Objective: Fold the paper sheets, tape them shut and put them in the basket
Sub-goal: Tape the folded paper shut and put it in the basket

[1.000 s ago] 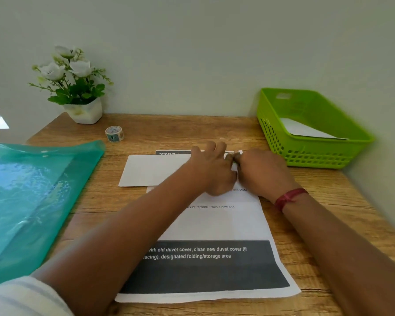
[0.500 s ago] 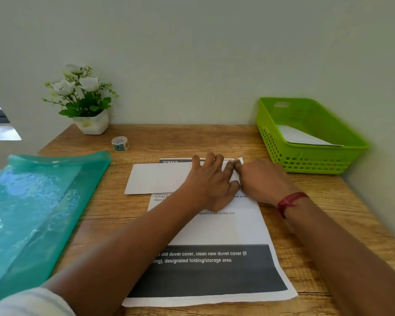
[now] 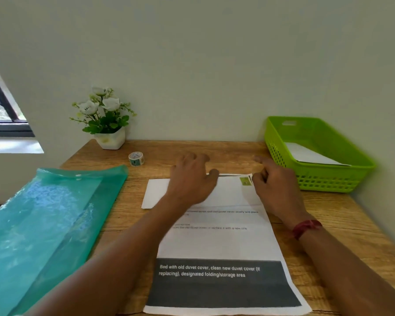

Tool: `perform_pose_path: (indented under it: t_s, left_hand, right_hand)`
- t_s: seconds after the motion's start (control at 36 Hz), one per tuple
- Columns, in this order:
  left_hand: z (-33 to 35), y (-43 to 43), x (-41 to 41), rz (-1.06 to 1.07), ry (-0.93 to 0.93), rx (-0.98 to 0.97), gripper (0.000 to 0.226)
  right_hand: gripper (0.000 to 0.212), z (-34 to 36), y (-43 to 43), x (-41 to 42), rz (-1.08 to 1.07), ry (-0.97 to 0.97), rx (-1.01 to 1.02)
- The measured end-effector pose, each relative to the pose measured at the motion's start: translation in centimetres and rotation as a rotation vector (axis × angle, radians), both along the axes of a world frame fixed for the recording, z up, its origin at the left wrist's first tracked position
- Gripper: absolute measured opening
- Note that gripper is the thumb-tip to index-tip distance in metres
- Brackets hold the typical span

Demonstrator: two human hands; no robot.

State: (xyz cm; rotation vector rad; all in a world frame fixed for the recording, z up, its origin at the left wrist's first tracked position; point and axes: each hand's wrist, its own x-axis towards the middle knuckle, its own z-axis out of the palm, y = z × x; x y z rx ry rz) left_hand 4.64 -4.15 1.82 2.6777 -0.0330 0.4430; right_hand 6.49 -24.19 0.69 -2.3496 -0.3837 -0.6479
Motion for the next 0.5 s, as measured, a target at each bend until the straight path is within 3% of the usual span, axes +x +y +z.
perform_pose_path:
  t_s: [0.11, 0.19, 0.36, 0.5]
  left_hand:
    - [1.0, 4.1, -0.9, 0.14, 0.12, 0.12, 0.046]
    - [0.6, 6.2, -1.2, 0.289, 0.182, 0.127, 0.047]
    - [0.2, 8.3, -1.1, 0.265, 0.294, 0.041, 0.051]
    - [0.3, 9.4, -1.2, 0.222, 0.341, 0.11, 0.056]
  right_hand:
    - [0.033, 0.4, 1.2, -0.9, 0.079, -0.016, 0.05]
    - [0.018, -0.1, 2.5, -1.5, 0.235, -0.039, -0.074]
    - [0.073, -1.9, 3.4, -2.1, 0.461, 0.104, -0.443]
    - [0.075, -2.2, 3.6, -2.1, 0.428, 0.199, -0.5]
